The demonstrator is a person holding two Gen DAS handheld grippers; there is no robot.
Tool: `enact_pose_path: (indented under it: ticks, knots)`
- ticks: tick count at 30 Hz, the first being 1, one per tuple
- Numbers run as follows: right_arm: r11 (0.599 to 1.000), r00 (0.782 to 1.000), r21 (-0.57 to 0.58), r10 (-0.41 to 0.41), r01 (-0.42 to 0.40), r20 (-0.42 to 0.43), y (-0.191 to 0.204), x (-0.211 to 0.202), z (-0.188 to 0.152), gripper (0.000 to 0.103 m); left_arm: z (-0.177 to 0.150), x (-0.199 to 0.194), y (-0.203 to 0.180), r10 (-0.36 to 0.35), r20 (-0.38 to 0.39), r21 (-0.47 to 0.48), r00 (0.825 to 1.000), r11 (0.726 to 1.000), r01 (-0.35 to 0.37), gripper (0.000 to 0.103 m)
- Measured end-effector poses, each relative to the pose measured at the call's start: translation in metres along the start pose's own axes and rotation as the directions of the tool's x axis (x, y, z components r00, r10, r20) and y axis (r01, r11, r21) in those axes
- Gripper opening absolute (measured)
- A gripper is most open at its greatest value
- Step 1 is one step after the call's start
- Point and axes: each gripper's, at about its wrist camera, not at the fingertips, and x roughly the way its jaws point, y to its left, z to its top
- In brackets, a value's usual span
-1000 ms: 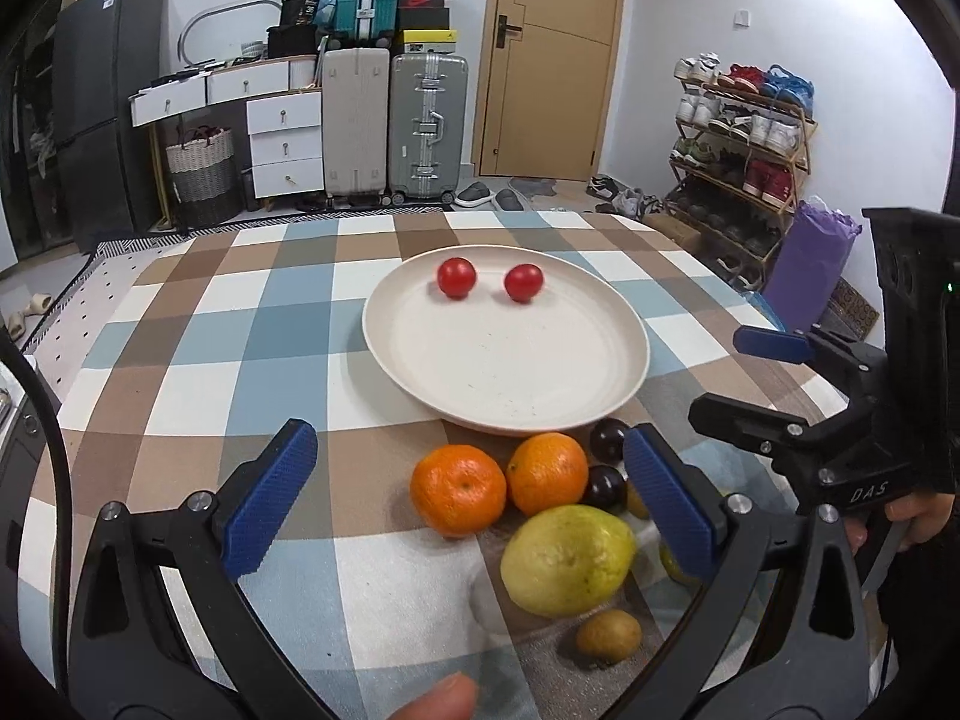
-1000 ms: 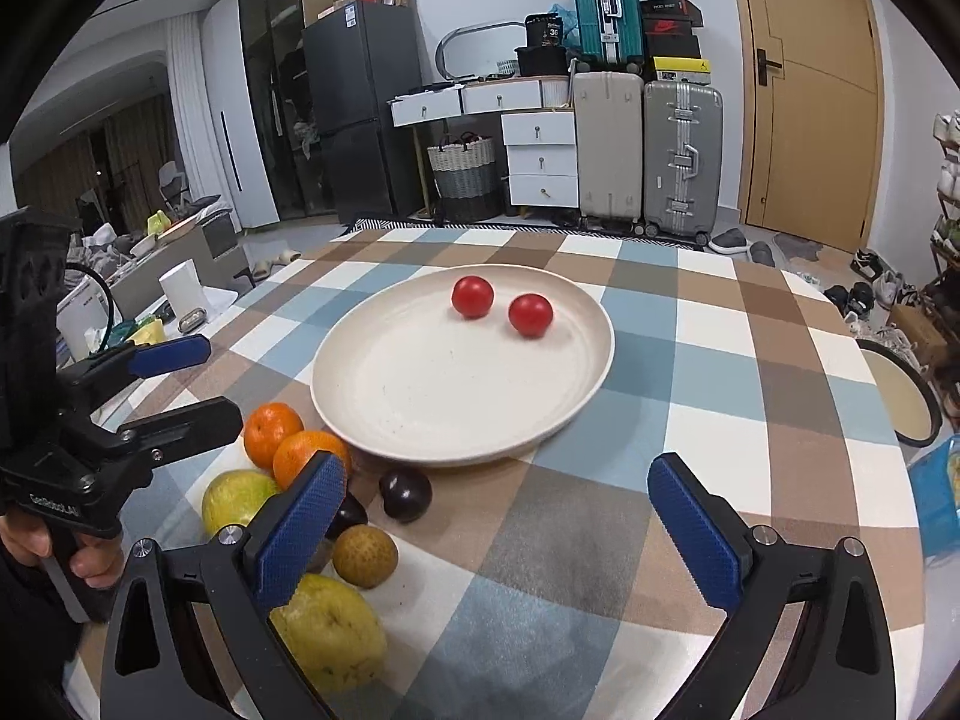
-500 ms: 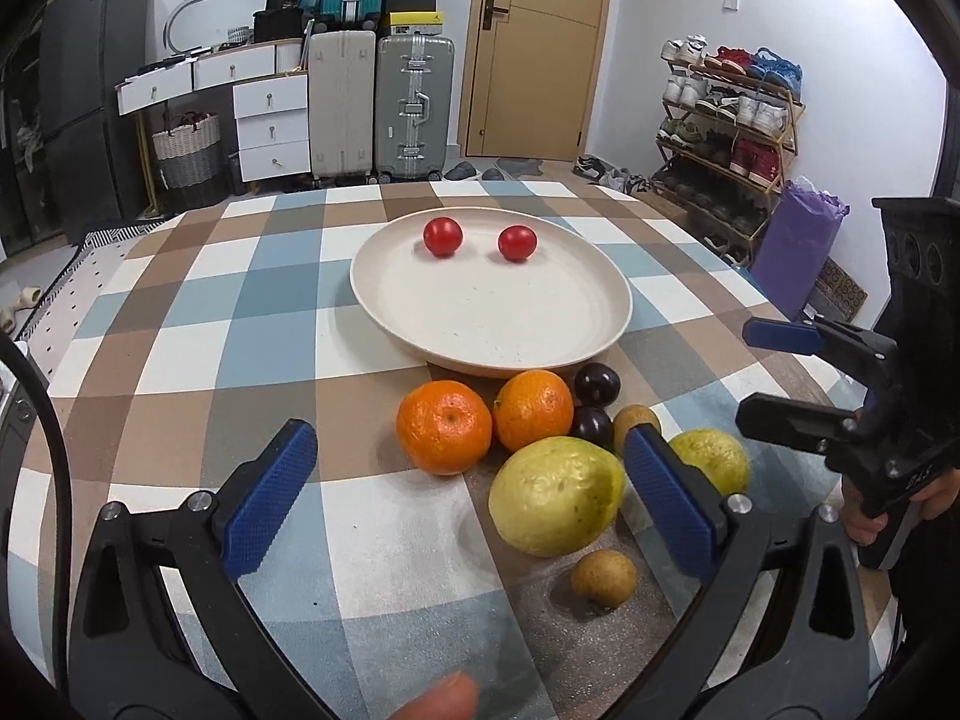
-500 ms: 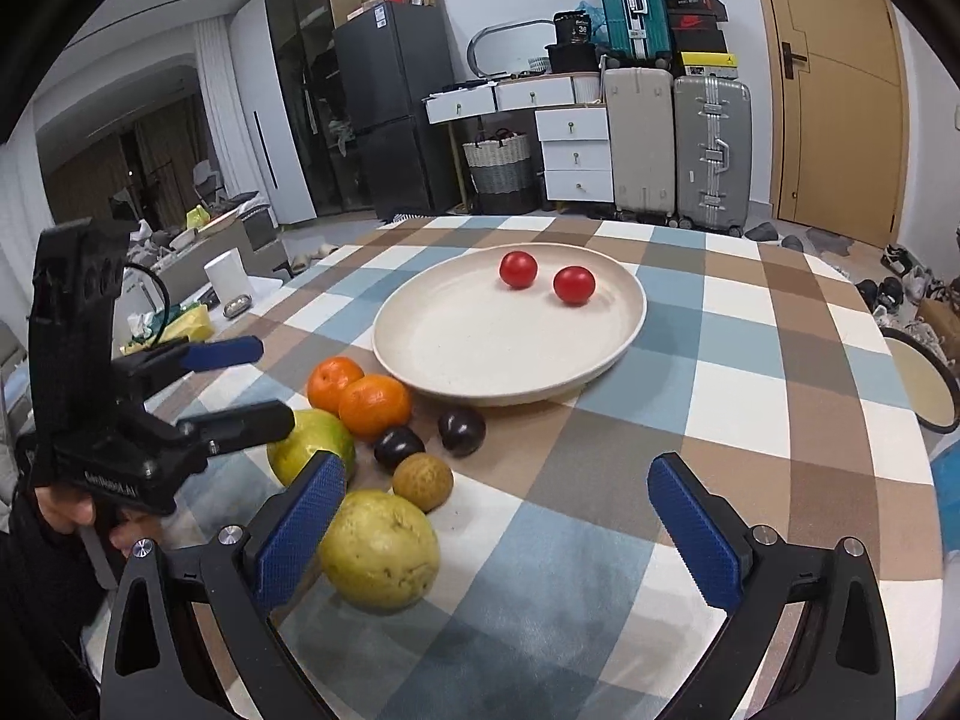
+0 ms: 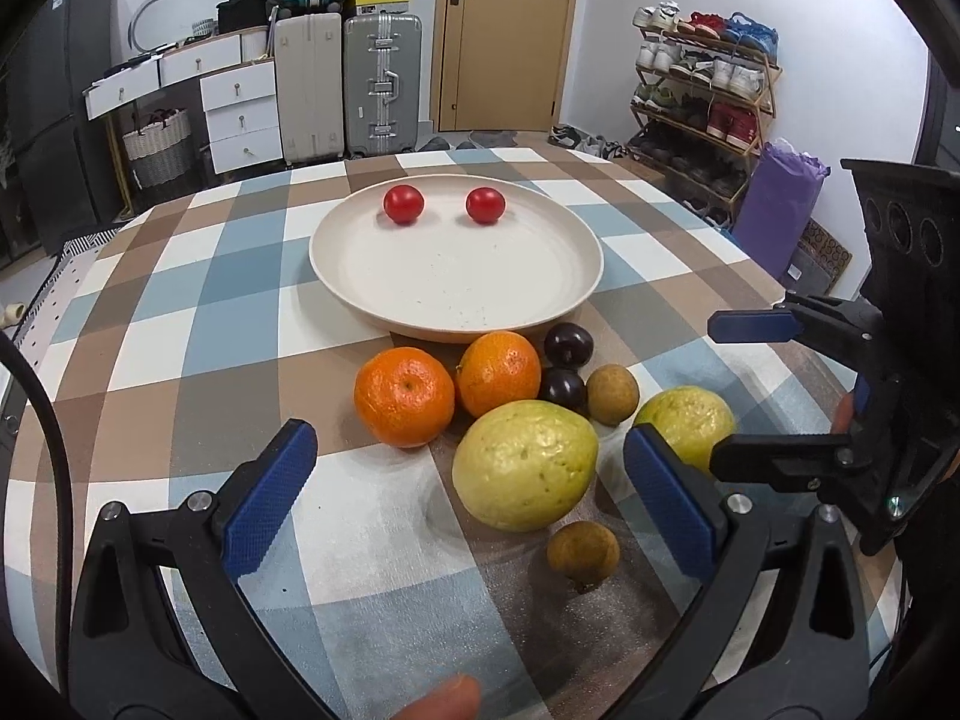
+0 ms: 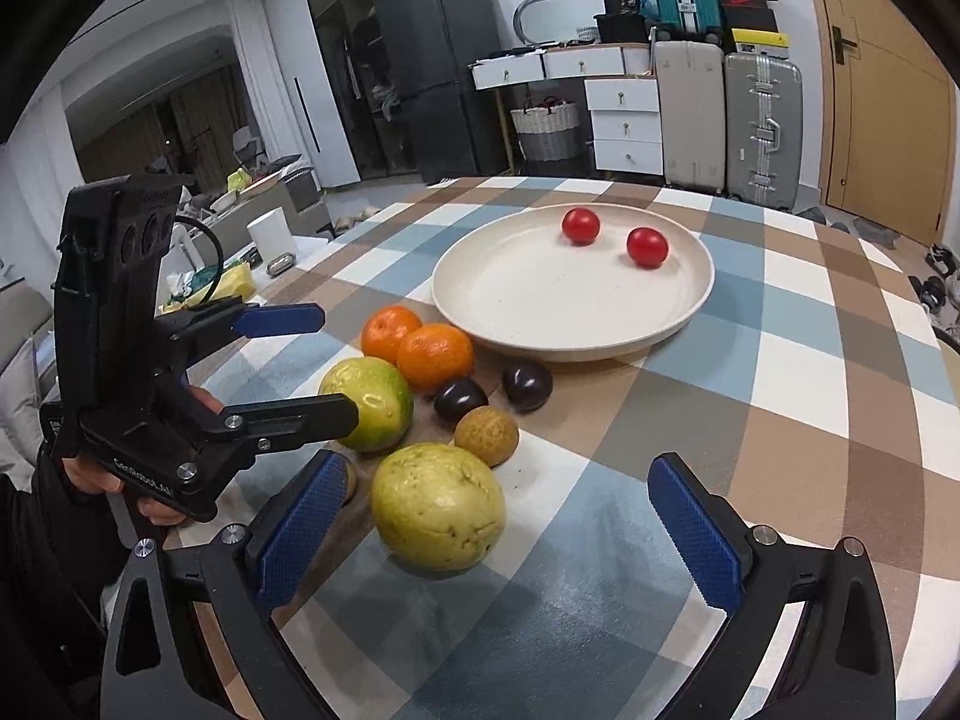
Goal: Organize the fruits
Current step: 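Pull both open tools back from the plate toward the remaining fruit, then grasp the large yellow fruit with the right tool while the left tool grasps the green citrus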
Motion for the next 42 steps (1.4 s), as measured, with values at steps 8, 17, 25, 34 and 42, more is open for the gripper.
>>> enact_pose_path:
  ticks: [8,17,25,34,42]
  knots:
    - [1.000,0.998,-0.013,-0.026,0.025,-0.055,0.003,0.008,-0.003,0.102,0.000,0.005,-0.002,0.011,-0.019,0.013,1.000,1.000,-0.011,0.102]
    - [0.998,0.995,-0.027,-0.052,0.050,-0.090,0.004,0.015,-0.004,0.099,-0.001,0.009,-0.002,0.011,-0.037,0.018,0.999,1.000,-0.010,0.102]
    - [0.999,0.993,-0.033,-0.022,0.018,-0.113,0.007,0.018,-0.004,0.086,-0.002,0.013,-0.004,-0.018,-0.063,0.028,0.998,0.999,0.020,0.093]
    - [0.999,0.992,-0.037,0.024,-0.029,-0.123,0.010,0.020,-0.006,0.072,-0.003,0.015,-0.008,-0.085,-0.078,0.037,0.993,0.995,0.089,0.063]
    - [0.998,0.991,-0.043,0.050,-0.055,-0.126,0.014,0.019,-0.008,0.056,-0.004,0.013,-0.010,-0.128,-0.074,0.045,0.989,0.990,0.132,0.050]
